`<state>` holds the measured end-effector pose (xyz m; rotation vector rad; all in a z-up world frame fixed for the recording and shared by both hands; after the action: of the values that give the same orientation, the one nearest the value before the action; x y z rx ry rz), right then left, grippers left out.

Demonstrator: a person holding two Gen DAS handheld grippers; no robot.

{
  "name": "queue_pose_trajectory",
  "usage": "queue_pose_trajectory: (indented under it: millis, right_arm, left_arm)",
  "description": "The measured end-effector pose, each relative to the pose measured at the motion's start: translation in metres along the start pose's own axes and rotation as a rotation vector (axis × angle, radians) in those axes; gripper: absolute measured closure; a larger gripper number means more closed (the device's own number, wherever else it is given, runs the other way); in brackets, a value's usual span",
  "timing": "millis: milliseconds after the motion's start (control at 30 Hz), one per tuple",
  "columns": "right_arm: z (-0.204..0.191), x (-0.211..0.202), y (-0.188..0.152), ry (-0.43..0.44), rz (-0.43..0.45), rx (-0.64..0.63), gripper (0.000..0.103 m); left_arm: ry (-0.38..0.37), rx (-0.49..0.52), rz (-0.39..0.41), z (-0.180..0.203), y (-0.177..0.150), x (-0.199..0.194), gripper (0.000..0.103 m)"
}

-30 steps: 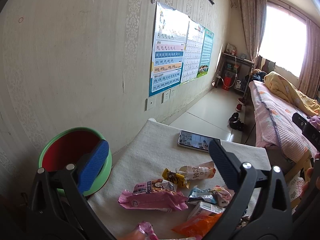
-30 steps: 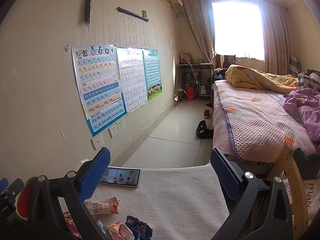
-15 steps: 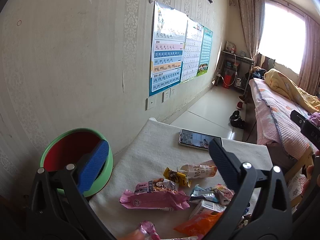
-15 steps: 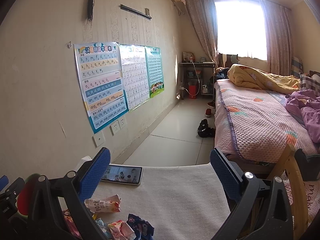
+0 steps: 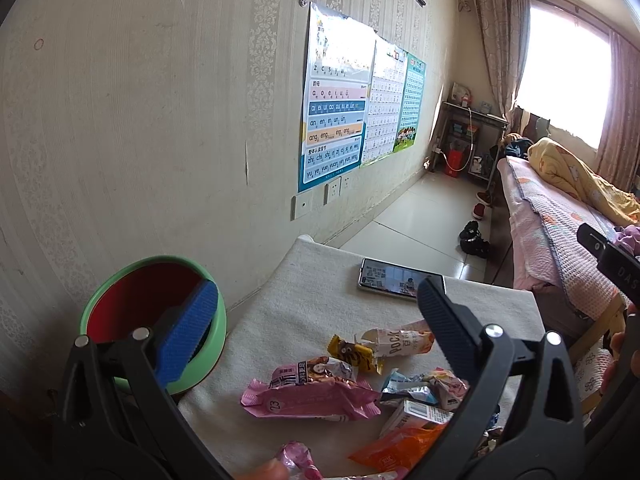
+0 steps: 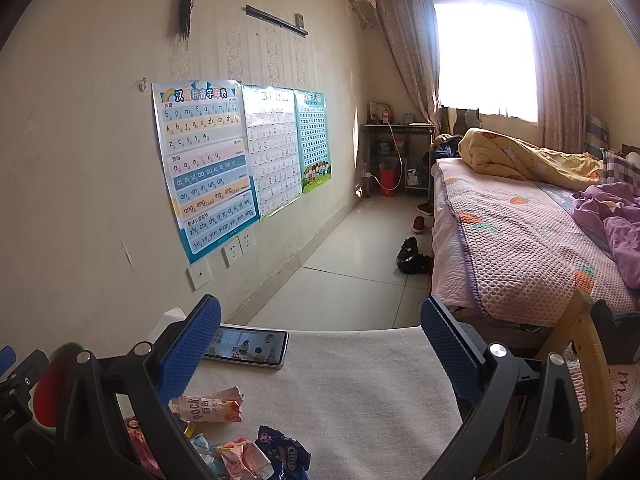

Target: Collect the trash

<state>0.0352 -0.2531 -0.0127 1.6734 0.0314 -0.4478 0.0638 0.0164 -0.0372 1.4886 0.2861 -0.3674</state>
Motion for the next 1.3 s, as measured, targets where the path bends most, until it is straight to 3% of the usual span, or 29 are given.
queue_pose_trajectory:
  millis: [600,767,933,1133,1200,1300]
  right_arm:
    - [-0.002,0.001,-0.003,0.003,-0.011,0.001,0.007]
    - [-0.003,0.006,-0.008,0.031,-0.04,0.038,0.007]
    - [-0.006,0.017,-0.024,0.1,-0.138,0.097,0.007]
    - [-0.022,0.02,-0.028,0.12,-0.176,0.053,0.007]
    - [-0.024,0.021,-0.031,0.125,-0.187,0.045,0.007]
    - [-0.026,0.026,-0.038,0.14,-0.228,0.035,0.007]
  left_arm:
    - [-0.011,0.004,-0.015,-0.001,-0.004,0.003,0.005]
    - [-0.035,0.061,-0.06,0.001,-0.015,0.007,0.005]
    - [-0.135,0.179,-0.215,0.006,-0.054,0.005,0.005]
    - [-0.363,0.24,-0.407,0.022,-0.105,-0.015,0.005]
    - [-0.393,0.282,-0.439,0.031,-0.121,-0.018,0.006]
    - [-0.422,0.296,-0.5,0.042,-0.142,-0.017,0.019]
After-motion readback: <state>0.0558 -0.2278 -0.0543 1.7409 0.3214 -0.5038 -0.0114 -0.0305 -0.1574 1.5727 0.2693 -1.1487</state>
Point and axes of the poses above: each gripper's, at about its wrist camera, not at the fingertips, and x roughly the way its jaws point, z to its right, y to its top, the point moved 6 cm from there along x, roughly the way its jaws point, and after that the axes turned 7 degrees about z, right-handed, at the moved point
